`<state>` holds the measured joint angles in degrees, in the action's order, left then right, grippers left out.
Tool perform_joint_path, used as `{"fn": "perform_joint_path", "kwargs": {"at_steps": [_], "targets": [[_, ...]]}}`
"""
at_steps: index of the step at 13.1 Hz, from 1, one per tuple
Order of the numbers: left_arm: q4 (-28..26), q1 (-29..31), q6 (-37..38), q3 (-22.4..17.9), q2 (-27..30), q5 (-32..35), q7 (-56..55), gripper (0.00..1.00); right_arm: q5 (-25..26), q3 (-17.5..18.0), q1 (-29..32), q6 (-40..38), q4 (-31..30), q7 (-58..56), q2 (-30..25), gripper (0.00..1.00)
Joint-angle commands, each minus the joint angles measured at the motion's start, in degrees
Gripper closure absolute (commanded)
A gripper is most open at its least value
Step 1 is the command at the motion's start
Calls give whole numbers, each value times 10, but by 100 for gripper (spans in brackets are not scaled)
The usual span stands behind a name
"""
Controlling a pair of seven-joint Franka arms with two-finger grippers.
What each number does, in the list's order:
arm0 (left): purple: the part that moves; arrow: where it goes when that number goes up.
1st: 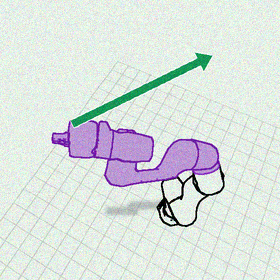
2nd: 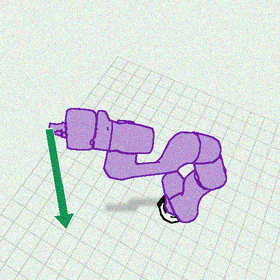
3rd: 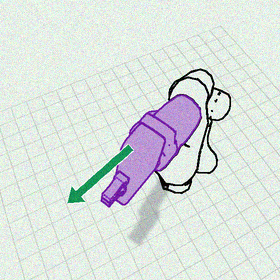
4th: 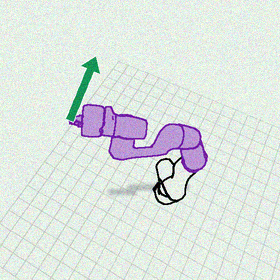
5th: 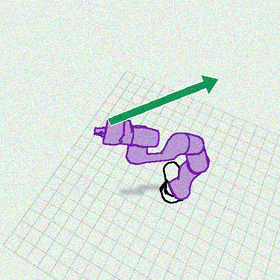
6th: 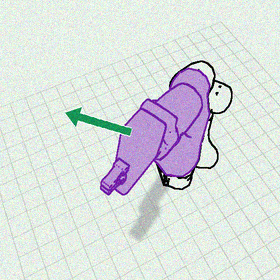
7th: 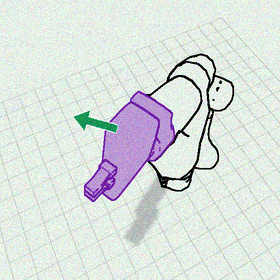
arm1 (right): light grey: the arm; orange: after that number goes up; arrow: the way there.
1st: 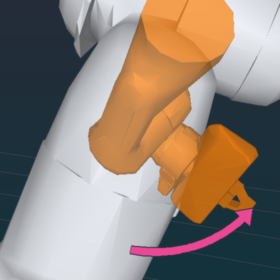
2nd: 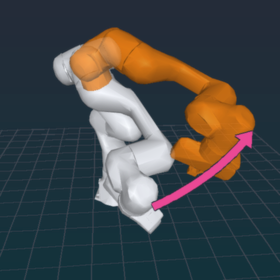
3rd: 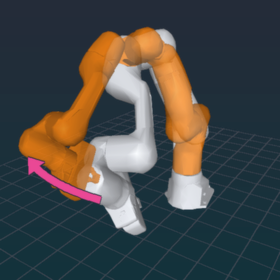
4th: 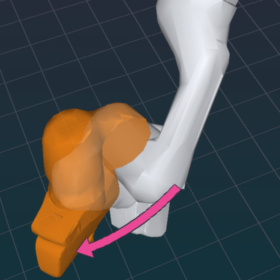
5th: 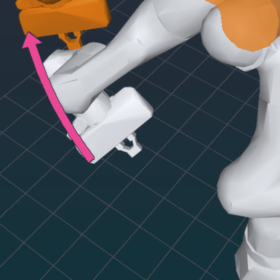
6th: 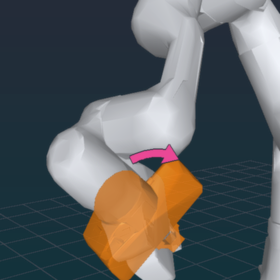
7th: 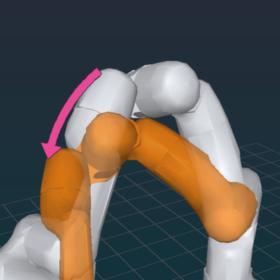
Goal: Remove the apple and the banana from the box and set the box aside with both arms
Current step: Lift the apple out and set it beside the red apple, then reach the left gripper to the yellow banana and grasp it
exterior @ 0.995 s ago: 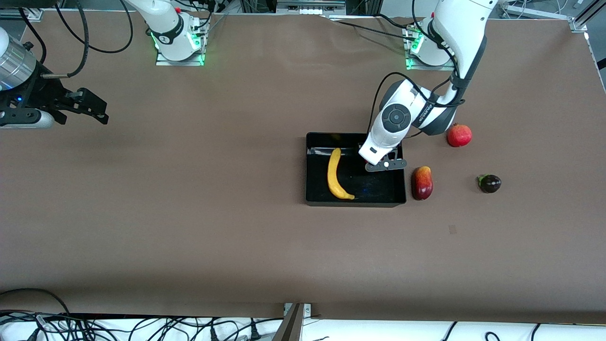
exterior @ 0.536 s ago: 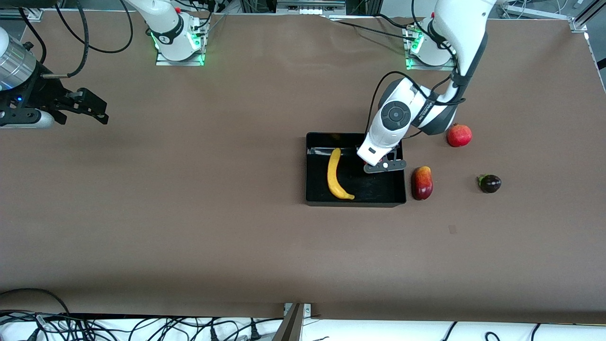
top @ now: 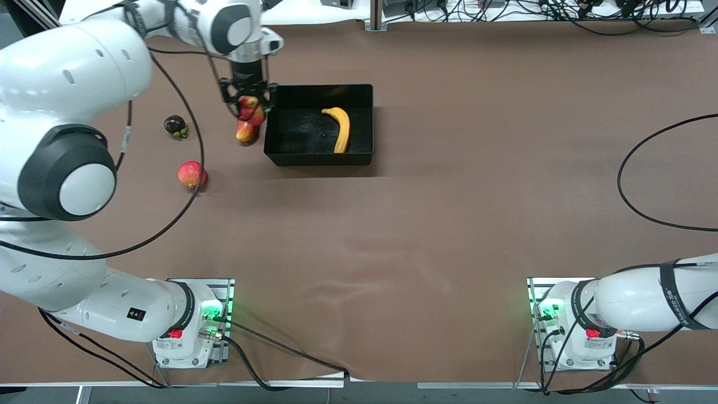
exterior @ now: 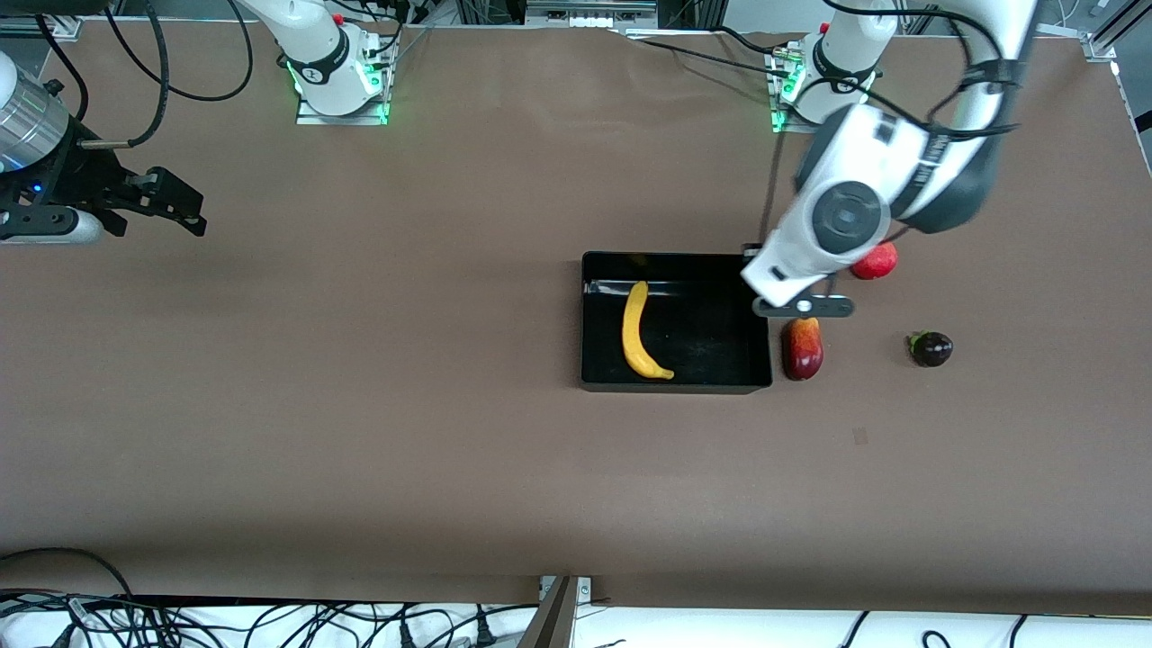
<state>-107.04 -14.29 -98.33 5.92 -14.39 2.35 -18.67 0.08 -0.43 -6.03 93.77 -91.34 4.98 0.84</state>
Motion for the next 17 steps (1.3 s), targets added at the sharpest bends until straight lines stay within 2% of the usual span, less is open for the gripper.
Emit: {"fn": "perform_joint_path", "kwargs": {"at_steps": [1,3,7,8,9,10,11,14,17], "targets": [[-144,11,-53,8,57,39,31,82,8,3,0,-9,8,5,0,0],[-254,25,-173,8,89,51,34,82,8,3,0,-9,8,5,0,0],[-382,44,-400,8,74,60,48,82,7,2,0,-9,8,5,0,0],[-385,49,-410,8,67,77,48,81,7,2,0,-9,8,5,0,0],[-384,51,-413,8,57,84,48,74,7,2,0,-9,8,5,0,0],[-382,51,-412,8,56,84,48,31,7,2,0,-9,8,5,0,0],[-382,51,-411,8,60,84,48,0,7,2,0,-9,8,5,0,0],[-351,51,-366,8,92,84,48,0,7,2,0,-9,8,5,0,0],[-211,40,-220,11,90,80,47,0,7,2,0,-9,8,5,0,0]]}}
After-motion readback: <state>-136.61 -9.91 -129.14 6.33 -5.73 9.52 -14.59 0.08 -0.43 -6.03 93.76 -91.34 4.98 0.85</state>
